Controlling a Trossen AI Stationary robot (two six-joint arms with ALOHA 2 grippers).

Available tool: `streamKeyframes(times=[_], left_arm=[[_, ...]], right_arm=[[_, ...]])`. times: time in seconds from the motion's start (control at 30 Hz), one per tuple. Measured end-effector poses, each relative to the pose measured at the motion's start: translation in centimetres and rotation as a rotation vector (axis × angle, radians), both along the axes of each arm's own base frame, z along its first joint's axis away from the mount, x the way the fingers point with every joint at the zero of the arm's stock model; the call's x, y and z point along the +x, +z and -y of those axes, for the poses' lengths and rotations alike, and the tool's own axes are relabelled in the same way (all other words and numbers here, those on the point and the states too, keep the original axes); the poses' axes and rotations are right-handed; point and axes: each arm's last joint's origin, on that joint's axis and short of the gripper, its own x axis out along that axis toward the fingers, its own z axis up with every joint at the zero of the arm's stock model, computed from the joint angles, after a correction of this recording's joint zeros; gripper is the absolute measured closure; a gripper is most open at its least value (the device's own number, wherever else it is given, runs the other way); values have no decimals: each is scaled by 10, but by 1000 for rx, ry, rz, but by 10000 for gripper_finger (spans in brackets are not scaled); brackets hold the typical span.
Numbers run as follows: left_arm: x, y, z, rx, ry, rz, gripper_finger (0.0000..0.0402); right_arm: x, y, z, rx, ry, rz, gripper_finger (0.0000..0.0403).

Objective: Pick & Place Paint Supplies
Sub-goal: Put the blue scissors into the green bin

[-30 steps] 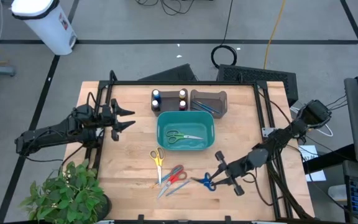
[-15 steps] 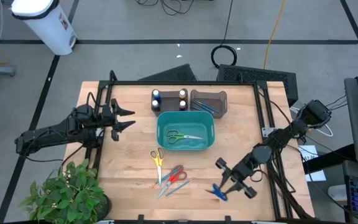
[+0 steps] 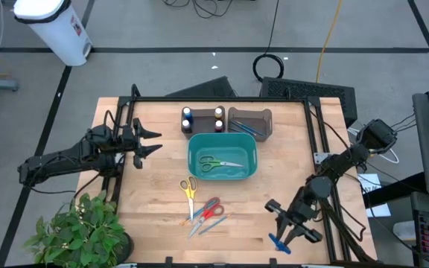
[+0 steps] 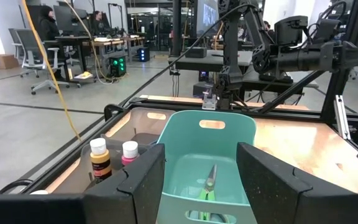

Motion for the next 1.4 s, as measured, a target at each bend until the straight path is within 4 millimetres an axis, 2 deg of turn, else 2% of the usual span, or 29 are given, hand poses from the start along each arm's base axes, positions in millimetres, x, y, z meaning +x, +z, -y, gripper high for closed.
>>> streamKeyframes(times=[0.17,0.6,0.83,1.1,1.23,1.4], left_arm=[[0,0,0,0,0,0,195],[0,0,0,0,-1,0,195],[0,0,0,0,-1,0,195],[0,0,0,0,0,0,194],[0,0,0,0,0,0,194],[0,0,0,0,0,0,195]], right_arm=[[1,0,1,4,-30,-6,341],[17,-8,17,39,-506,-141,340],[24,-16,27,31,-665,-236,341],[43,-17,57,85,-729,-283,342],[62,-18,76,51,-738,-411,342],[85,-13,98,-75,-836,-628,342]])
